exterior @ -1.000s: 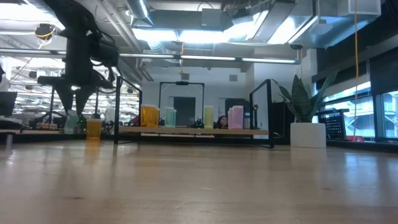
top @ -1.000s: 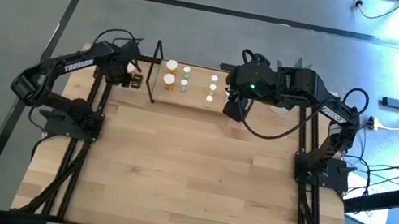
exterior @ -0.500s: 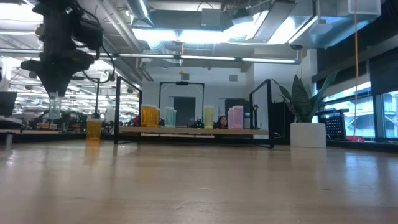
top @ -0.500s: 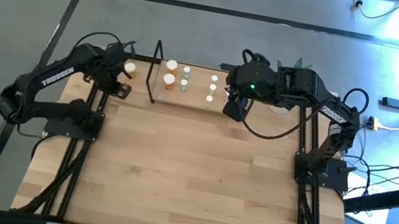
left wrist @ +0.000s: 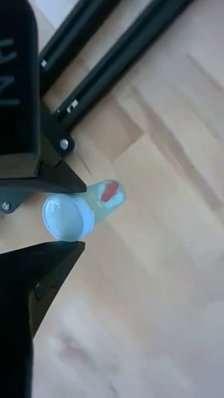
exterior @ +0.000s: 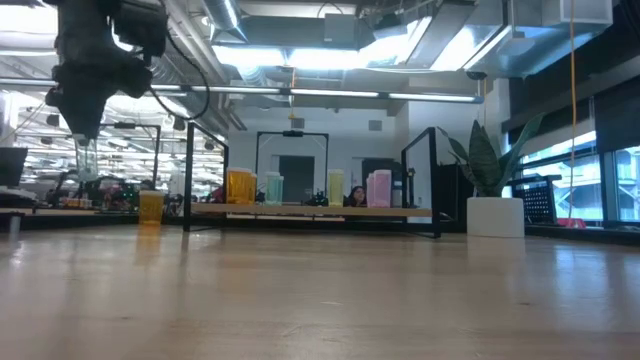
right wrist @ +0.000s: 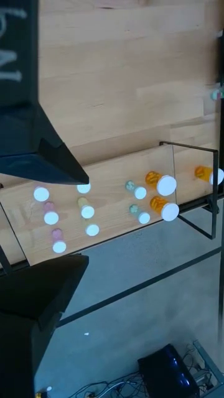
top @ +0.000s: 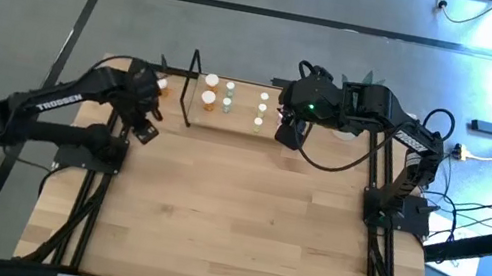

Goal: Pick and place medicine bottles onto shelf by color
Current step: Put the blue pill bottle on the shelf aligned with the other blue pill bottles

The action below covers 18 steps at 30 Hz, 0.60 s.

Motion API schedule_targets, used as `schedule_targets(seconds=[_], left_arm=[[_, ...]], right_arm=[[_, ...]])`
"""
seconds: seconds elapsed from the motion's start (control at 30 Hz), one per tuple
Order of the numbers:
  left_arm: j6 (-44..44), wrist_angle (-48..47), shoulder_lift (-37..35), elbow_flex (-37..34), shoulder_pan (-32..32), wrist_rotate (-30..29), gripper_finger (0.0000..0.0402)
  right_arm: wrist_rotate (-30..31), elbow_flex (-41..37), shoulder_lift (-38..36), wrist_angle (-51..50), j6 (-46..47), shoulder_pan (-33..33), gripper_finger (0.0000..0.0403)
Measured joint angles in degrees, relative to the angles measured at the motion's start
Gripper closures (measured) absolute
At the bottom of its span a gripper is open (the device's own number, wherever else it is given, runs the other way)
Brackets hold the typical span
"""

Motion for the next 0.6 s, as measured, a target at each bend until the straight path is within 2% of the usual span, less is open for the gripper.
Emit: schedule_targets(seconds=[0.2,0.5,0.6], left_arm=[[-6.9,2.6,-0.1,0.0,-9.8,0.0,0.0296],[-21.2,16.4,1.7,0.0,-23.8,-2.4,0.0296],[-24.6,21.3,4.9,0.0,-27.4,-2.5,0.0296]], right_arm=[[0.0,0.0,0.0,0.0,0.0,0.0,0.0205],[-0.1,0.0,0.0,2.2,0.1,0.0,0.0205],[-5.0,0.0,0.0,1.7,-1.6,0.0,0.0205]])
